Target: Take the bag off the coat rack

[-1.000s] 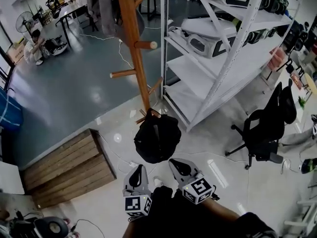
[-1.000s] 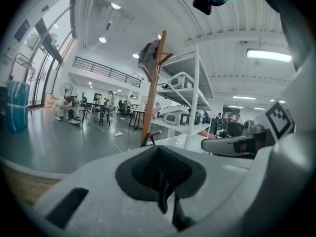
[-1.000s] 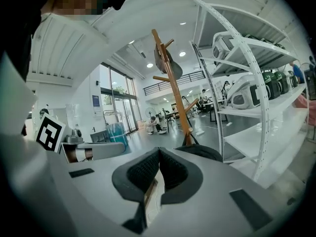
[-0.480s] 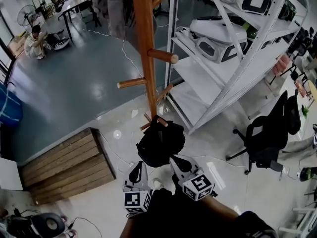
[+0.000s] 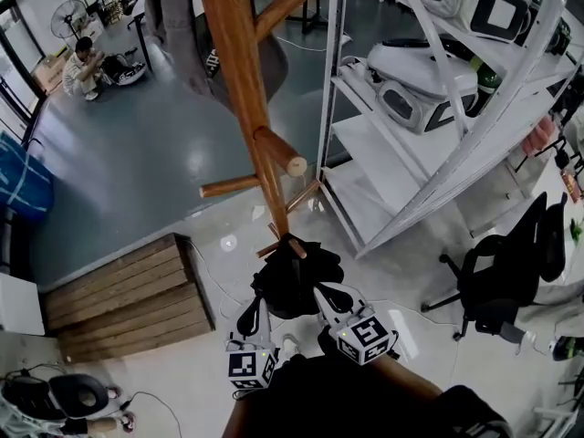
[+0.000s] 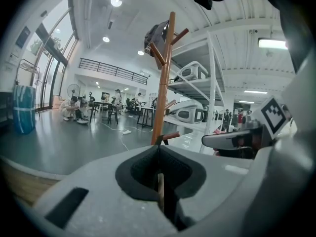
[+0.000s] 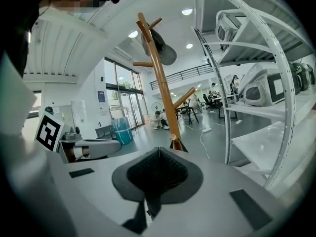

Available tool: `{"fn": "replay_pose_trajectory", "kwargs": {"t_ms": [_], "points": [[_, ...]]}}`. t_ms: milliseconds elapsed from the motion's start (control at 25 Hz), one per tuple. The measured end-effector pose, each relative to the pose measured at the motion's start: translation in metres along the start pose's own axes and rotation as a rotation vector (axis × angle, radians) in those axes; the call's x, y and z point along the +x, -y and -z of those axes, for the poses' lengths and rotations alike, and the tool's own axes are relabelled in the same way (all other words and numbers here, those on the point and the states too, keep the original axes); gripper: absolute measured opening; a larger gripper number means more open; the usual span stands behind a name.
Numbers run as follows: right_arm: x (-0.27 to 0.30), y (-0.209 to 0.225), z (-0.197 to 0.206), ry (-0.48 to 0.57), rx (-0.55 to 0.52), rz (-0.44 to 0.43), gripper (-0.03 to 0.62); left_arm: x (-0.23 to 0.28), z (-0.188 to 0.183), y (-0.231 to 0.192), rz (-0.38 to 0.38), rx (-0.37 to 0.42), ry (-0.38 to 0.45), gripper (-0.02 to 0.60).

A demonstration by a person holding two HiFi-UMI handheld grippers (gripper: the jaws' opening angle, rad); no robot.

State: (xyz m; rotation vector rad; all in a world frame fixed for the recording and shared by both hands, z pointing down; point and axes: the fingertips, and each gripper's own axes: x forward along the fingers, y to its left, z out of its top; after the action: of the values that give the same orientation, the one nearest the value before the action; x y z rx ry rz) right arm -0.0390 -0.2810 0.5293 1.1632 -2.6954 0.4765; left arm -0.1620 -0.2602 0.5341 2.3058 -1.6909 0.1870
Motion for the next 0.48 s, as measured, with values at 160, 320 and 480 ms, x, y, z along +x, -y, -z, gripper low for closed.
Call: {"fn": "replay_pose_trajectory", "kwargs": {"t_ms": [160,320,480], "points": [[0.008,0.017,0.006,-0.044,-0.022,-0.018,0.014,0.013,0.003,-0.001,-0.012,0.008,-0.010,0.017],[0.016,0.032,0.012,-0.087,-0.043,-0.039,0.015,0.028,0.015,-0.002,-0.003,0.014,-0.057,0.018],[0.024,0.042,0.022,-0.141,-0.063,-0.059,0.065,0.037,0.028,-0.008,-0.011,0.013,-0.099,0.023]]}}
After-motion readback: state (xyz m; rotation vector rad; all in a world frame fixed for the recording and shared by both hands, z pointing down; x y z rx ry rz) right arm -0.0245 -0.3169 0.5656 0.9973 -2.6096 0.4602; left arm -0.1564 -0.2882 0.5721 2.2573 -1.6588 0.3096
